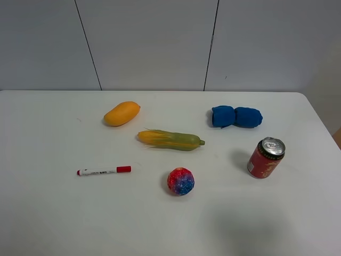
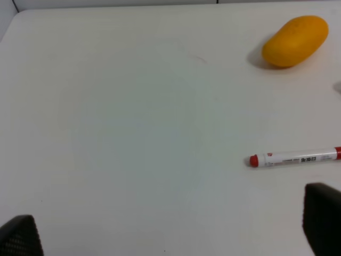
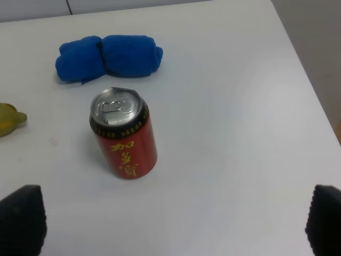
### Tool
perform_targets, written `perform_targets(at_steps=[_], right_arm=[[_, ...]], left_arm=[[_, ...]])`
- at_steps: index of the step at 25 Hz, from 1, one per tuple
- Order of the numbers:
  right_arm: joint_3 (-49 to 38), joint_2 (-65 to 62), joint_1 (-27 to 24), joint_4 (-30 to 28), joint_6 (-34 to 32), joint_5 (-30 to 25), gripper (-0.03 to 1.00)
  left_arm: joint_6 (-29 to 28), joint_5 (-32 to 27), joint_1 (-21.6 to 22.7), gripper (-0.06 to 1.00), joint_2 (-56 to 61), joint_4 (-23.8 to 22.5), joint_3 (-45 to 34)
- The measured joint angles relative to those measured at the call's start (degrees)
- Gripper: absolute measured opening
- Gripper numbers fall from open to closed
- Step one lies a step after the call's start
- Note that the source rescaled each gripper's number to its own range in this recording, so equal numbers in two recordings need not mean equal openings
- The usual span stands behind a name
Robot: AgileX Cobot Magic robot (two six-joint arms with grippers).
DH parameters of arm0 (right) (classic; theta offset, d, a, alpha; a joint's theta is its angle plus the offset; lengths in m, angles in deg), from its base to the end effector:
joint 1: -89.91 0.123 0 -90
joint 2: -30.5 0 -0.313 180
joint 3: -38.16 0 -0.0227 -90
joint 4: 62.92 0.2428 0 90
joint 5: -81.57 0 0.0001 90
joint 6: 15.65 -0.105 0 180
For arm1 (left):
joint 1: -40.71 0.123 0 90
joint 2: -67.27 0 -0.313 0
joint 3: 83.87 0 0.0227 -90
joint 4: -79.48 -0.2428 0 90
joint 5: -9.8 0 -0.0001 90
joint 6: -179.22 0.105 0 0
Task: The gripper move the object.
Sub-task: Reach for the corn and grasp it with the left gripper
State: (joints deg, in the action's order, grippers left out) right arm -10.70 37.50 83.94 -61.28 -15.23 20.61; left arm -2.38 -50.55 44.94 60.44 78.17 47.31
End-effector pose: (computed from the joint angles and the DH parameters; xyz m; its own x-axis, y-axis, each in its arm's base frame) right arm -0.0284 0.0056 0.2688 -0.4480 0.0535 -0.8924 0.0847 0.9963 0.0171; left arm -0.0289 0.0000 0.2699 -0.4355 -0.0489 -0.8989 -0.0988 0.9951 -0.0062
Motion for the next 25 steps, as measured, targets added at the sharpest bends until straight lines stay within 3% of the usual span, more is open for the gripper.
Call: perform_targets(at_steps=[25], right_arm=[[0.00,0.00,0.00,0.00,0.00,0.00,1.00]], left_arm=[[0.01,0.00,0.00,1.00,0.00,0.11,0.00]])
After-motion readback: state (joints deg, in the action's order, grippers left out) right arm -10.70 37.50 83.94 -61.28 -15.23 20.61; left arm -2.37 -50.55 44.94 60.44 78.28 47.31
